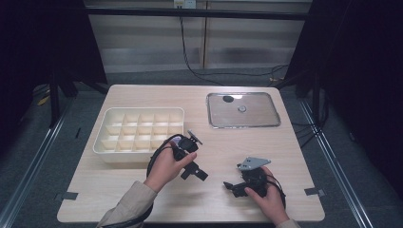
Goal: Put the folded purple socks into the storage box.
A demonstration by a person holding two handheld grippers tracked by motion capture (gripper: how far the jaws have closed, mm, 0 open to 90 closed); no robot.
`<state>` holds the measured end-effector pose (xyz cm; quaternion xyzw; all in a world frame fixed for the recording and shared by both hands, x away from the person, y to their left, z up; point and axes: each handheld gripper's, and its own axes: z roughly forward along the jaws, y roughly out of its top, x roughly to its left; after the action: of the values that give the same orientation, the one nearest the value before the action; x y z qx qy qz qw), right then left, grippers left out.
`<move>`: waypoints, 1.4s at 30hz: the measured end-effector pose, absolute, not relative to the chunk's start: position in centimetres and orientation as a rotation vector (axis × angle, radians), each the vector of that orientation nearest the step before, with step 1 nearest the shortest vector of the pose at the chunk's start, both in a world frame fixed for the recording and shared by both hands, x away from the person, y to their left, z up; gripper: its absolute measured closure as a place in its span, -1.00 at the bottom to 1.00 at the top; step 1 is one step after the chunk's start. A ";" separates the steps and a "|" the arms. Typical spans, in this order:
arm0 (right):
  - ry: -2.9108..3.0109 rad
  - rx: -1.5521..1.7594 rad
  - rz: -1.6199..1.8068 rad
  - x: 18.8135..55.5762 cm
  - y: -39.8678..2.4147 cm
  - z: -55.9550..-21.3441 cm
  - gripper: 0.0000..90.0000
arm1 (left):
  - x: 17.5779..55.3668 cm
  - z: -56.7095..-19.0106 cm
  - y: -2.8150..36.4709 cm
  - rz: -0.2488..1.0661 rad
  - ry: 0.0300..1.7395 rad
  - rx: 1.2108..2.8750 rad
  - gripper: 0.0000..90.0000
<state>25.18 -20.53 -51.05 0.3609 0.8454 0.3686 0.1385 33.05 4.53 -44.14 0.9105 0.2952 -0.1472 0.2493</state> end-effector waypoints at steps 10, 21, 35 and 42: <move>2.445 1.044 1.065 25.2 -20.5 -51.0 -0.71 | 32.4 -46.0 4.1 -0.403 0.771 2.501 -0.47; 2.445 1.045 1.065 25.2 -20.5 -51.0 -0.71 | 31.8 -47.6 4.2 -0.399 0.766 2.507 -0.47; 2.444 1.044 1.066 25.2 -20.5 -51.1 -0.71 | 30.9 -48.2 5.4 -0.328 0.692 2.419 -0.48; 2.444 1.038 1.066 25.2 -20.5 -51.1 -0.71 | 30.6 -48.5 5.9 -0.298 0.647 2.400 -0.48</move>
<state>25.21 -20.53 -51.07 0.3592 0.8457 0.3690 0.1399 30.61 5.91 -48.46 0.9103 0.2454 -0.1130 0.3137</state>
